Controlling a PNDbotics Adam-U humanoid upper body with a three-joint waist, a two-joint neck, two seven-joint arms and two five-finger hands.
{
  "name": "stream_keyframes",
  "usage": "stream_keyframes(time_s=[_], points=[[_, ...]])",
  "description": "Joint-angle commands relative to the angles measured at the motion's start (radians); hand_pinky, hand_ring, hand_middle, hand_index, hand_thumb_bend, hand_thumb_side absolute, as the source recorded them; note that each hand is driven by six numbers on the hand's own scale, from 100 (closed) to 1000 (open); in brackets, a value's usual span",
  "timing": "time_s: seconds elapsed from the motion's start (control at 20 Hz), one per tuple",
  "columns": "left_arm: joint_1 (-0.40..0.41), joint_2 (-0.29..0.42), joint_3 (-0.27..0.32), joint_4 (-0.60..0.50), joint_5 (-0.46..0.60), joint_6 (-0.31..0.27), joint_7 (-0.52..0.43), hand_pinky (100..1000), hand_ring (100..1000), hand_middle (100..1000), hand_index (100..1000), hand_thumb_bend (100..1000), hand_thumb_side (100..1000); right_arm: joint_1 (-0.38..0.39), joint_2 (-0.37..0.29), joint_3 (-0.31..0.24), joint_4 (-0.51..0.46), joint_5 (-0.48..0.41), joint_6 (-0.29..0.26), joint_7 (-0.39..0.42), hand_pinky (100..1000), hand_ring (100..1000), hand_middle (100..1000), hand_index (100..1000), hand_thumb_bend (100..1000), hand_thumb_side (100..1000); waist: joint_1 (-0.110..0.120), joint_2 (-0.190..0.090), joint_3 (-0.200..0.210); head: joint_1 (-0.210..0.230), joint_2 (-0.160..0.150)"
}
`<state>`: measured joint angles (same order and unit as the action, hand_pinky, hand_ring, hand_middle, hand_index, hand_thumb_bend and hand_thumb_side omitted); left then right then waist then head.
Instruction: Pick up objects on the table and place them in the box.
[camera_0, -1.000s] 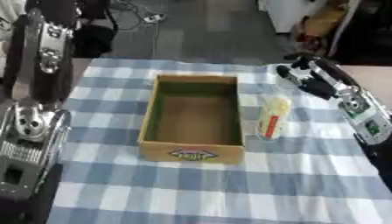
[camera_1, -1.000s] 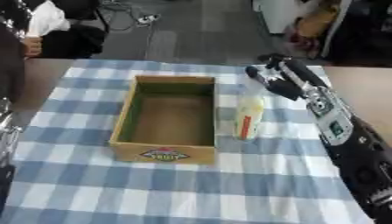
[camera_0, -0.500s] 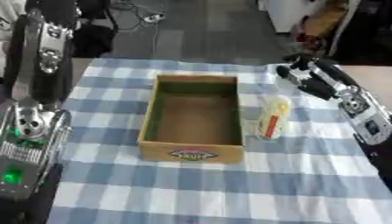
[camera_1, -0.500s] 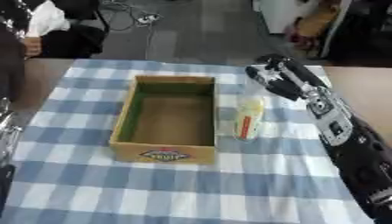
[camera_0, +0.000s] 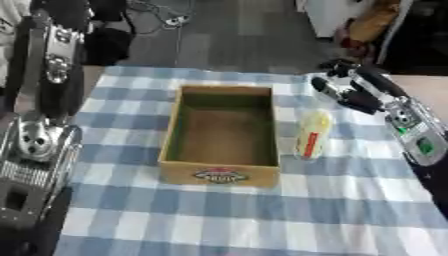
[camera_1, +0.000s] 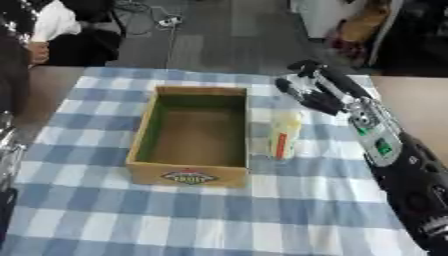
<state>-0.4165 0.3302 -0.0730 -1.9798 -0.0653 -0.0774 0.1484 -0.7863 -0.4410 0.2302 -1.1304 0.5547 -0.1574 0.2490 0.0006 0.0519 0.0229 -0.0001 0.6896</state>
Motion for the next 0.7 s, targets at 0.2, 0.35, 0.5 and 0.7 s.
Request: stream_keyframes(time_s=[0.2, 0.35, 0.5, 0.7], points=[[-0.017, 0.016, 0.001, -0.018, 0.005, -0.001, -0.001, 938, 791, 902, 972, 614, 897, -0.007, -0.04, 0.013, -0.08, -0.019, 0.014, 0.017, 894, 850, 883, 921, 520, 1000, -0.001, -0.012, 0.0, 0.005, 0.001], [-0.017, 0.016, 0.001, -0.018, 0.005, -0.001, -0.001, 938, 791, 902, 972, 614, 896, -0.004, -0.042, 0.017, -0.092, -0.02, 0.026, 0.023, 893, 849, 882, 919, 521, 1000, -0.001, -0.013, 0.0, 0.005, 0.001], [-0.017, 0.016, 0.001, -0.019, 0.005, -0.001, -0.001, 939, 791, 902, 972, 615, 896, -0.002, -0.043, 0.018, -0.095, -0.019, 0.034, 0.027, 893, 849, 882, 919, 519, 1000, -0.002, -0.013, 0.001, 0.006, 0.0], [-0.018, 0.015, 0.001, -0.019, 0.005, -0.001, -0.001, 939, 791, 901, 972, 615, 897, 0.001, -0.04, 0.019, -0.09, -0.015, 0.041, 0.028, 893, 849, 882, 919, 514, 1000, -0.001, -0.012, 0.001, 0.006, -0.002]])
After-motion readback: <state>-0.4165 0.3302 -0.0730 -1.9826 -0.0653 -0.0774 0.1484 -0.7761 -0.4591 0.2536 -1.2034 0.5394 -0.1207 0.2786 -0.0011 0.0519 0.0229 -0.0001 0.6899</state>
